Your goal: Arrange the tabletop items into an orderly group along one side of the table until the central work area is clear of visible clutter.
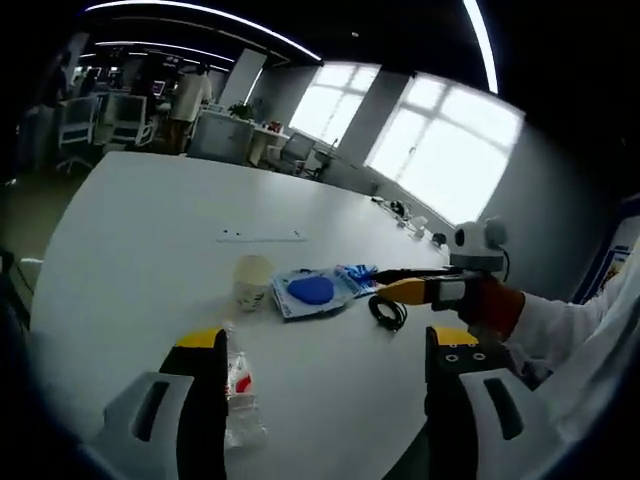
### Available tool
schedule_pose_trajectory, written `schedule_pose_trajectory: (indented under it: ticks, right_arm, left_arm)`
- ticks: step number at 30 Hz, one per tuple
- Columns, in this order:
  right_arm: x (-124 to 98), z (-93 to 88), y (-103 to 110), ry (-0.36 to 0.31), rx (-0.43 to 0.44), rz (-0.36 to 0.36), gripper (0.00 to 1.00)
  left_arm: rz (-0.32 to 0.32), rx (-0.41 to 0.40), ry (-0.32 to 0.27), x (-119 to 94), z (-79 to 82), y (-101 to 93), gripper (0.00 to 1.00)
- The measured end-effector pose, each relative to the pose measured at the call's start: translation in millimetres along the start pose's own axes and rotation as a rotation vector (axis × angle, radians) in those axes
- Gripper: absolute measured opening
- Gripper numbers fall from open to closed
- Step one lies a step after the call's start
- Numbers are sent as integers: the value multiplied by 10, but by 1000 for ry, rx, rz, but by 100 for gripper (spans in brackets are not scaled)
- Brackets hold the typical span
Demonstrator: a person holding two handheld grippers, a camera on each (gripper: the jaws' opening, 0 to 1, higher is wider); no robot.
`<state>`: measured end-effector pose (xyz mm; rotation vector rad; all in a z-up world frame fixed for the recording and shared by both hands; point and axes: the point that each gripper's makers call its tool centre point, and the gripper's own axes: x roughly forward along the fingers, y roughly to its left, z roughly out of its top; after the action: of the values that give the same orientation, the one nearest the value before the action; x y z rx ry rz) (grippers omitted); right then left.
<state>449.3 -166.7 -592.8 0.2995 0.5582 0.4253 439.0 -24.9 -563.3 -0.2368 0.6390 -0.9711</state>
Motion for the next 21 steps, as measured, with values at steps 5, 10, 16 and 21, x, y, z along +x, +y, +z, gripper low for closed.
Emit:
schedule_pose_trajectory:
  ticks: [5,10,16,21]
  right_arm:
    - [255,-99,168,35,33,44,60]
    - [513,-201,330,61,57,83,59]
    - [785,-340,423,95,94,108,58]
    - [965,-403,402,115,117,123,57]
  left_arm:
    - [9,-31,-5,-135,-62,118,82]
    - [16,-62,-15,-243,-103,242,83]
    - [29,-85,-10,-357,-185,408,83]
    - [29,-107,-8,-380,-260,525,83]
